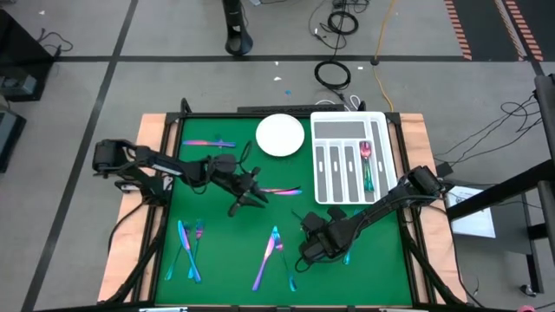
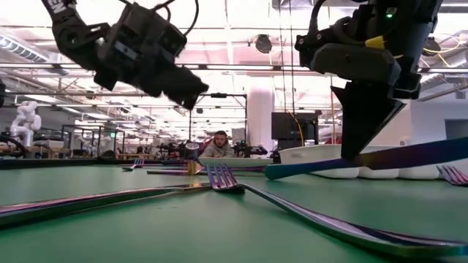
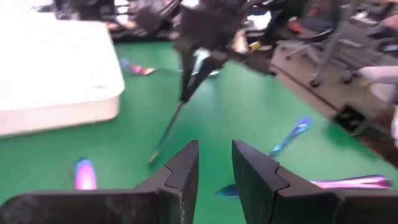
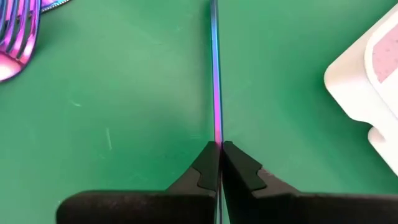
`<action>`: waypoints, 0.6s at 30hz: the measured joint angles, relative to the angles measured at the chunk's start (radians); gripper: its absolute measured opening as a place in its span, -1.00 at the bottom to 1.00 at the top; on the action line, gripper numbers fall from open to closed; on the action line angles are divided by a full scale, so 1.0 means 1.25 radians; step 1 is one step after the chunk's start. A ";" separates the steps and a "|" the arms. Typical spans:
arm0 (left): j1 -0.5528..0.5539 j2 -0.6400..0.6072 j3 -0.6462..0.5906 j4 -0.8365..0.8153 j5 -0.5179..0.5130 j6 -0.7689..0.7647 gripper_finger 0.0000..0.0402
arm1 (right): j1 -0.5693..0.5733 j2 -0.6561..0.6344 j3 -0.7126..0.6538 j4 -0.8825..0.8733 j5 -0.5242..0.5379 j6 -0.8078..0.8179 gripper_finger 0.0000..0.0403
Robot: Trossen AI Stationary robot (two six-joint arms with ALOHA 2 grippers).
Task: Sort silverware
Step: Put the iridescent knife into the white silverware tray
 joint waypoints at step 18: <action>-0.119 0.291 0.326 -0.228 -0.189 0.254 -0.51 | -0.007 -0.001 0.001 0.057 -0.002 0.006 -1.00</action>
